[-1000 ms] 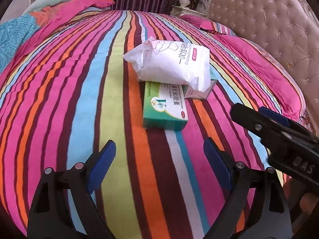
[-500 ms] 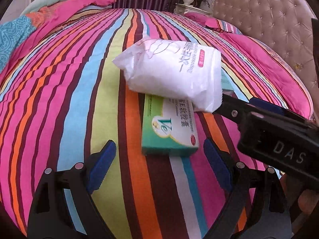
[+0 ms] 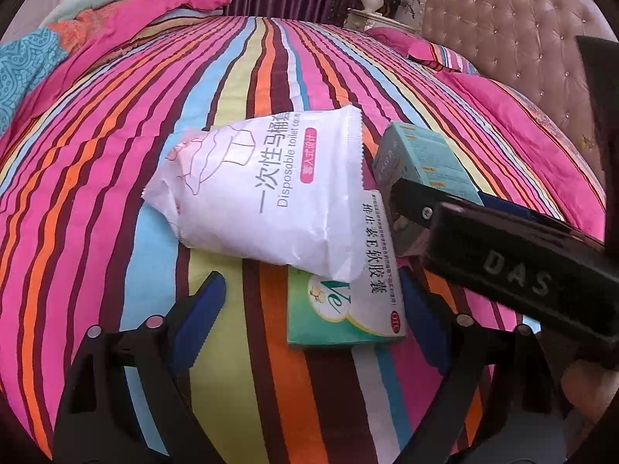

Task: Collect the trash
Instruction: 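Grasp the green Ve vitamin E box with the left tool while the right tool grasps the teal box, then carry both boxes over the wastebasket and open both tools to drop them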

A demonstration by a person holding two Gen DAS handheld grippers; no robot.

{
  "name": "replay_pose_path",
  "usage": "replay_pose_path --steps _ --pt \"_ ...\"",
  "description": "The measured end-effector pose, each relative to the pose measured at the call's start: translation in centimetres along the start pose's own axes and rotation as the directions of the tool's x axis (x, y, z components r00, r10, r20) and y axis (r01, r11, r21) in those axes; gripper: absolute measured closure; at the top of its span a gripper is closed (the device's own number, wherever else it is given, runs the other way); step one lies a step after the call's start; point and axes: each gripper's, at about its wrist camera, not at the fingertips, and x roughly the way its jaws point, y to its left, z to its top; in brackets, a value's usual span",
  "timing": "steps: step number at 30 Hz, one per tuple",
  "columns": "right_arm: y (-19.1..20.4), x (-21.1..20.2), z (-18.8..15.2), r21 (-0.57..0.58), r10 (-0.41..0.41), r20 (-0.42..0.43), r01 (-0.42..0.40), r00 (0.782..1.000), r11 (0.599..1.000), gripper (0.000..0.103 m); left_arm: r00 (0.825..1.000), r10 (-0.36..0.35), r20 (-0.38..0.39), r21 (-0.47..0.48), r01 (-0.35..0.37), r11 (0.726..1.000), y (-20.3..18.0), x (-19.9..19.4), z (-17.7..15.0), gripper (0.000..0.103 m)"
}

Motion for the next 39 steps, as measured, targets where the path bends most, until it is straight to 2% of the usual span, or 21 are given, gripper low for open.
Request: replay_pose_path --steps 2,4,6,7,14,21,36,39 --pt "-0.3 0.2 0.1 0.023 0.007 -0.008 -0.007 1.0 1.0 0.023 1.0 0.004 0.006 -0.012 -0.004 1.0 0.3 -0.1 0.1 0.035" --pt "-0.5 0.5 0.2 0.048 0.024 -0.026 -0.022 0.999 0.999 0.031 1.0 0.0 0.013 -0.032 0.0 0.999 0.8 -0.2 0.4 0.047" --pt "-0.6 1.1 0.1 0.069 0.045 -0.067 -0.041 0.997 0.997 0.051 1.0 -0.021 0.009 -0.045 0.021 0.999 1.3 -0.1 0.6 0.047" --pt "-0.6 1.3 -0.1 0.072 0.045 -0.078 -0.039 0.996 0.997 0.053 1.0 -0.027 0.009 -0.044 0.027 0.999 1.4 -0.1 0.6 0.047" --pt "-0.7 -0.4 -1.2 0.088 0.053 -0.069 -0.047 0.996 0.995 0.053 0.999 -0.047 0.019 -0.038 0.048 0.998 1.7 -1.0 -0.1 0.047" --pt "-1.3 -2.9 -4.3 0.102 0.042 -0.072 -0.034 0.997 0.994 0.053 0.999 -0.049 0.007 -0.015 0.049 0.999 1.8 -3.0 -2.4 0.047" --pt "-1.3 -8.9 -9.5 0.15 0.071 -0.045 -0.063 0.997 0.987 0.053 0.997 -0.061 0.044 0.025 0.06 0.998 1.6 -10.0 -7.7 0.047" --pt "-1.2 -9.9 -10.8 0.16 0.083 -0.048 -0.075 0.995 0.984 0.053 0.998 -0.043 0.054 0.051 0.04 0.998 1.5 -11.6 -8.9 0.047"
